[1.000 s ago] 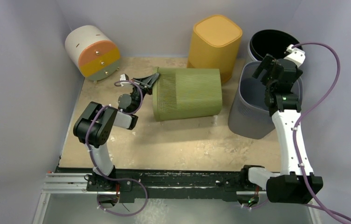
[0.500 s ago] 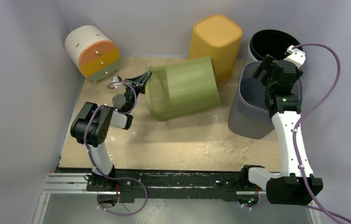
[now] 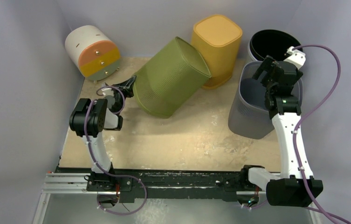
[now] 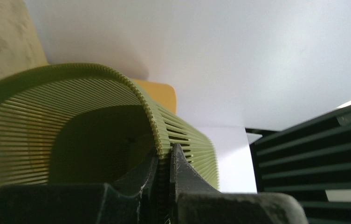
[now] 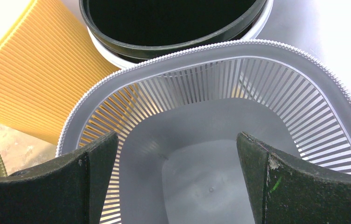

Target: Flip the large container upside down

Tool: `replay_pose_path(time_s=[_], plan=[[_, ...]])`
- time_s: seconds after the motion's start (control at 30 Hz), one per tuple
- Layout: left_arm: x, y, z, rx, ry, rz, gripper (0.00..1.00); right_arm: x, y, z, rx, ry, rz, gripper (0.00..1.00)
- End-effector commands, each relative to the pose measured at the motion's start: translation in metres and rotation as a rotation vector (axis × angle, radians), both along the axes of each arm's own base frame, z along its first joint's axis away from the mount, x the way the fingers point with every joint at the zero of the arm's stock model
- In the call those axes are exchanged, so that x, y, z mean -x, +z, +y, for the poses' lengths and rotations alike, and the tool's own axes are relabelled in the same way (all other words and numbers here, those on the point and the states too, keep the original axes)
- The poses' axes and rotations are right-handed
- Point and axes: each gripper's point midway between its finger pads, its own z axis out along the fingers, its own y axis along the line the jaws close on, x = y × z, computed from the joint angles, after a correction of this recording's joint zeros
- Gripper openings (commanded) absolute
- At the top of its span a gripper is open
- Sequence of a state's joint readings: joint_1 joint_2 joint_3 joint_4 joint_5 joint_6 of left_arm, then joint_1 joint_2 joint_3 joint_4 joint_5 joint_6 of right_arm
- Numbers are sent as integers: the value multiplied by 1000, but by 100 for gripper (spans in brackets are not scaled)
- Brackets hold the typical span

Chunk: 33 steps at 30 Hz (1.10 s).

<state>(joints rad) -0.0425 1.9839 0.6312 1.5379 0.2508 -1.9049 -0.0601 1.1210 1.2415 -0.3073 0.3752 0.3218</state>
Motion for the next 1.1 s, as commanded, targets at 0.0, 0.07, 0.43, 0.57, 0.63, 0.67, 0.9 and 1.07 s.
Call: replay_pose_path(time_s=[0.0, 0.07, 0.43, 0.57, 0.63, 0.67, 0.9, 1.07], plan=[[20, -16, -18, -169, -85, -126, 0, 1, 18, -2, 12, -3, -62, 98], [18, -20, -17, -178, -89, -122, 0, -1, 17, -1, 8, 4, -61, 98], [12, -45, -3, -189, -88, -72, 15, -3, 14, 2, 0, 17, -57, 98], [10, -45, 3, -193, -82, -76, 29, -3, 15, 2, 1, 18, -57, 98], [9, -44, 7, -192, -75, -77, 32, -3, 16, 2, 1, 19, -59, 98], [9, -44, 8, -193, -74, -78, 32, -3, 16, 2, 1, 19, -58, 98], [7, -45, 11, -206, -85, -85, 45, -4, 14, 3, -2, 23, -55, 98], [1, -74, 25, -278, -66, 18, 57, -2, 15, 3, 1, 23, -58, 99]])
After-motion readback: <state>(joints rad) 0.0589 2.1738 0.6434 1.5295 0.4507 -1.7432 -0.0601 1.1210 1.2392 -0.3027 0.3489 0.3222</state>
